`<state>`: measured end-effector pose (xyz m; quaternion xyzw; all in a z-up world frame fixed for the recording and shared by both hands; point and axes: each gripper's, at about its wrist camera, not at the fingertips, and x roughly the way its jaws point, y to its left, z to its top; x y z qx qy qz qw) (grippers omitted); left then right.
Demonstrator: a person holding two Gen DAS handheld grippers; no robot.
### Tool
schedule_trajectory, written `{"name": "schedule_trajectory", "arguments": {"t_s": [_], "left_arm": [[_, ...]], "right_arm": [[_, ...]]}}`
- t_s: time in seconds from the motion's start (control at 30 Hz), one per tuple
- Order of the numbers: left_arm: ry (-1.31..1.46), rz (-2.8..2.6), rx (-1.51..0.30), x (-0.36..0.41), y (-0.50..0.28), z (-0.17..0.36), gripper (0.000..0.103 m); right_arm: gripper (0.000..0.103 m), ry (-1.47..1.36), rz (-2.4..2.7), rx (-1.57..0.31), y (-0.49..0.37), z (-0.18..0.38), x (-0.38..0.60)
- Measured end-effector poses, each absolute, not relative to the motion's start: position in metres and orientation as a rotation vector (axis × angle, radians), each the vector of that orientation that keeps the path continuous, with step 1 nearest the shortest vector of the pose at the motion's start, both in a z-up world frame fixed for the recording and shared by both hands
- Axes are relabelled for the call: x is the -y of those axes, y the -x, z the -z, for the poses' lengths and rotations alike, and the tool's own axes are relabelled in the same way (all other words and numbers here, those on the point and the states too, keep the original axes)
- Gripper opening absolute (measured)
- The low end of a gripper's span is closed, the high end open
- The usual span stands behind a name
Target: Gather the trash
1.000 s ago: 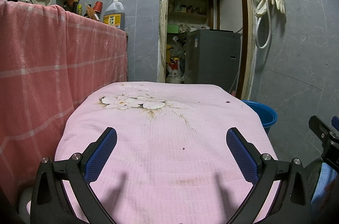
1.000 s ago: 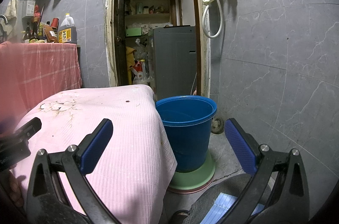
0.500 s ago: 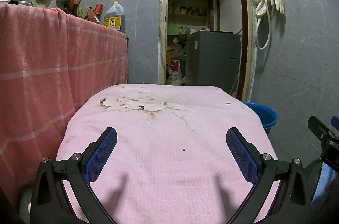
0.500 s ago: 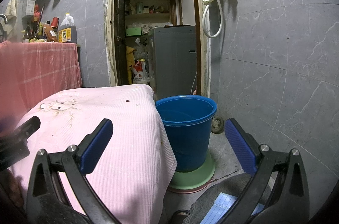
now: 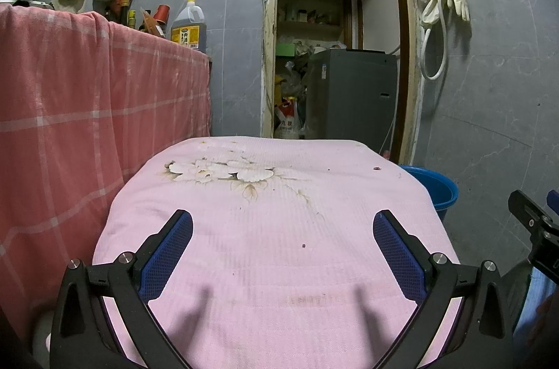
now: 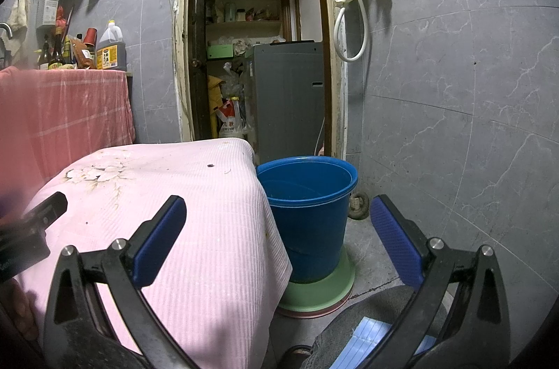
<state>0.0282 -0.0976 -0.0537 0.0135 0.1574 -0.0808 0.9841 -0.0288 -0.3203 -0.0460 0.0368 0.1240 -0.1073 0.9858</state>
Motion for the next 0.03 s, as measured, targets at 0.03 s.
{"name": "schedule_trajectory", "arguments": {"t_s": [0.03], "left_arm": [[-0.027, 0.162, -0.317, 0.0979, -0.0279, 0.0537, 0.101]], "right_arm": [[0.103, -0.074, 0.216, -0.25, 0.0287, 0.046, 0.3204]]}}
